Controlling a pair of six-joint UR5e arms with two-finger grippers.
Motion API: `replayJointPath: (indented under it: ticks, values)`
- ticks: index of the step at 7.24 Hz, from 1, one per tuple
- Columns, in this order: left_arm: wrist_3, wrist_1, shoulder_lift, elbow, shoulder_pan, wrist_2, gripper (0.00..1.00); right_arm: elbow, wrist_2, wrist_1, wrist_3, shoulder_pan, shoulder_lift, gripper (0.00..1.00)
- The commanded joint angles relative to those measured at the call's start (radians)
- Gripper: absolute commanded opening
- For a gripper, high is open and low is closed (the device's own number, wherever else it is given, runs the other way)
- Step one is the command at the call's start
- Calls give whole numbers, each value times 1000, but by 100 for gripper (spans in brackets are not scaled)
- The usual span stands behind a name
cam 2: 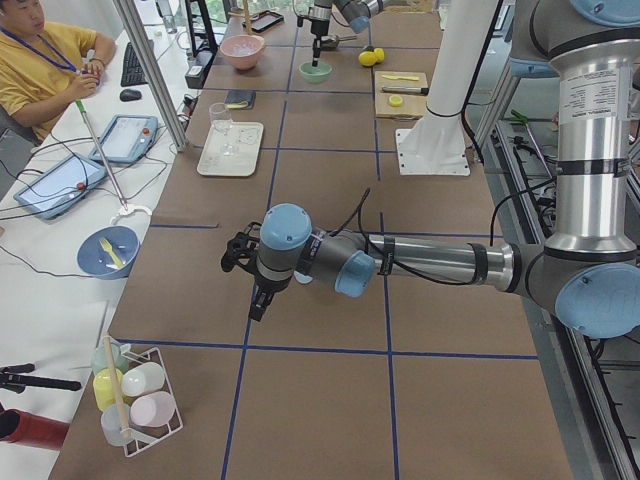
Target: Pour ice into bowl
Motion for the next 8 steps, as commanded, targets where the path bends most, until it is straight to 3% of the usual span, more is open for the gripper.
replayJointPath:
  ticks: [1, 2, 3, 5, 8]
  values:
    - [0, 0, 0, -2, -2, -1, 100, 0, -116, -247, 175, -149, 286, 0]
    - [0, 0, 0, -2, -2, -1, 100, -22, -234, -356, 288, -247, 409, 0]
    - [0, 0, 0, -4, -2, -1, 100, -115, -289, -455, 320, -294, 573, 0]
    - [0, 0, 5, -4, -3, -1, 100, -365, -334, -480, 378, -355, 791, 0]
    - [0, 0, 6, -4, -3, -1, 100, -415, -393, -479, 377, -432, 803, 0]
